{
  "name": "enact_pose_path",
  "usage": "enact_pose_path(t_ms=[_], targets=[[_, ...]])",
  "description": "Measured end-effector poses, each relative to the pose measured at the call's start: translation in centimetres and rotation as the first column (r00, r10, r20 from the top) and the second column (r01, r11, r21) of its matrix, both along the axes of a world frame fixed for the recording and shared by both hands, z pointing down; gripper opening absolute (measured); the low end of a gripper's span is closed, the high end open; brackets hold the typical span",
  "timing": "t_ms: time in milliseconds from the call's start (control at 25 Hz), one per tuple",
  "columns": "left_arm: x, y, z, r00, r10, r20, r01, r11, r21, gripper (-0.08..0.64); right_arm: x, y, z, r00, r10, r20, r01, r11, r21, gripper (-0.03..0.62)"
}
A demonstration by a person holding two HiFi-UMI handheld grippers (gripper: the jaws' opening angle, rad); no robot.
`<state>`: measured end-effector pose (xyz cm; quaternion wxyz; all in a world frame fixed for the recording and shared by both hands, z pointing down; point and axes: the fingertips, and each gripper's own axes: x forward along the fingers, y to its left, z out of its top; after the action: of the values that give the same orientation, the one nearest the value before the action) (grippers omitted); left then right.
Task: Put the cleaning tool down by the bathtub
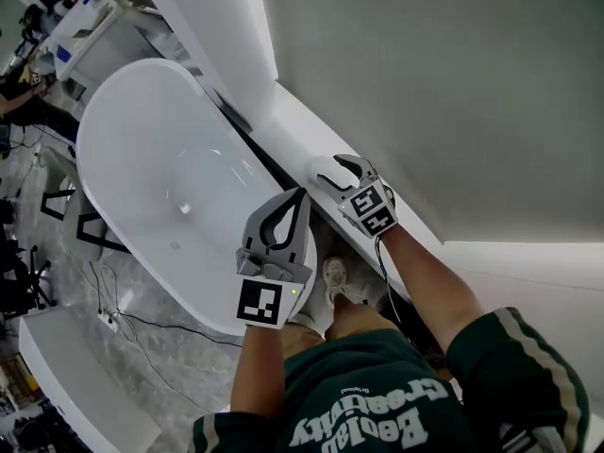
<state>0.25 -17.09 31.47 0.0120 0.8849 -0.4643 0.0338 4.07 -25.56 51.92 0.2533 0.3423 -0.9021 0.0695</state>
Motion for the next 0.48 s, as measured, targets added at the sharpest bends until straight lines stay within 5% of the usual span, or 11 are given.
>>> enact_pose_path(t_ms=[480], targets=[[2.5, -0.1, -4.6, 0.998, 0.066, 0.021, -0.067, 0.995, 0.072, 0.000, 1.2, 4.0, -11.7, 0.987, 0.004, 0.162, -0.032, 0.985, 0.168, 0.219]])
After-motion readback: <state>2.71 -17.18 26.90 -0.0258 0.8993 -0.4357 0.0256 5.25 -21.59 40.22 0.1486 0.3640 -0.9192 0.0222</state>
